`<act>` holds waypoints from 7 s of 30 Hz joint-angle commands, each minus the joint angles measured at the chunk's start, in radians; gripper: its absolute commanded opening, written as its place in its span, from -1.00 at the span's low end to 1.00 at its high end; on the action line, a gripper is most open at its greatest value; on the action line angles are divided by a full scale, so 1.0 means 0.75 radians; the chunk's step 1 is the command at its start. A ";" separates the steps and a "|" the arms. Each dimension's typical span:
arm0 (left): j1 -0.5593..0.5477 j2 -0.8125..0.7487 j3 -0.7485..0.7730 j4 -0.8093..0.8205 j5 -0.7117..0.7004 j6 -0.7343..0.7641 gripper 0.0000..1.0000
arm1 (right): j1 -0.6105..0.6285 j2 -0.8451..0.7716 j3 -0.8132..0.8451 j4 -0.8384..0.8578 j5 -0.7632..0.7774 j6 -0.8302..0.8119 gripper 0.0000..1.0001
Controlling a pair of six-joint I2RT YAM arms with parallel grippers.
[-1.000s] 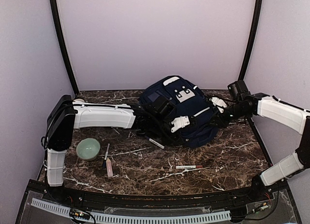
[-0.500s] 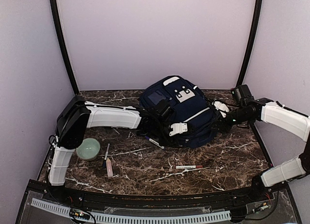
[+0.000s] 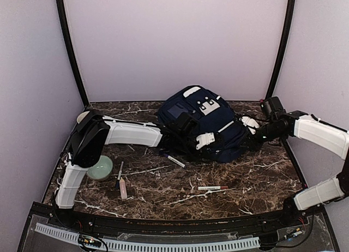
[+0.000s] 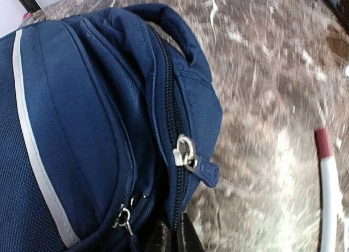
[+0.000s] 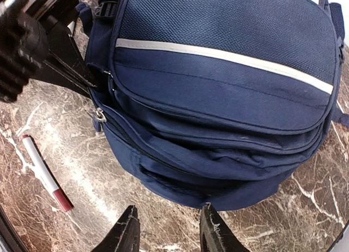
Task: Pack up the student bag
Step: Pick up the student bag from the center of the board, then pass from the left arm to the right, then grab the largest pocket of the student bag, then zip the student bag into the largest pocket of the bag.
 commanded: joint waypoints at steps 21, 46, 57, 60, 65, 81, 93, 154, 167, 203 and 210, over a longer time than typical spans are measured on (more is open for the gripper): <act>-0.045 0.220 0.362 0.594 0.016 -0.736 -1.00 | -0.003 0.156 0.020 0.110 -0.033 0.071 -0.07; -0.095 0.146 0.265 0.720 -0.014 -0.777 -1.00 | 0.089 0.213 0.018 0.245 0.160 0.172 -0.80; -0.069 0.137 0.171 0.946 0.004 -1.023 -1.00 | 0.095 0.190 -0.004 0.263 0.034 0.169 -0.20; -0.069 0.131 0.167 0.991 0.026 -1.073 -1.00 | 0.107 0.213 -0.012 0.290 0.097 0.184 -0.19; -0.069 0.126 0.157 1.057 0.062 -1.150 -1.00 | 0.116 0.207 -0.047 0.359 0.189 0.193 -0.35; -0.052 0.086 0.048 0.998 0.020 -1.131 -1.00 | -0.006 0.113 0.002 0.242 0.095 0.126 -1.00; -0.022 0.043 -0.039 1.037 0.046 -1.123 -1.00 | -0.014 0.050 -0.015 0.199 -0.192 0.129 -0.68; -0.052 -0.016 -0.111 1.115 0.113 -1.074 -1.00 | 0.075 0.531 0.362 0.101 -0.124 -0.141 -0.24; -0.045 -0.032 -0.165 1.120 0.100 -1.061 -1.00 | -0.021 0.537 0.436 -0.039 -0.238 -0.129 -1.00; 0.192 -0.381 -0.683 0.873 -0.062 -0.870 -1.00 | -0.733 0.408 0.174 0.362 -0.738 0.174 -1.00; 0.193 -0.403 -0.656 0.769 -0.046 -0.756 -1.00 | -0.666 0.339 0.131 0.172 -0.855 -0.023 -1.00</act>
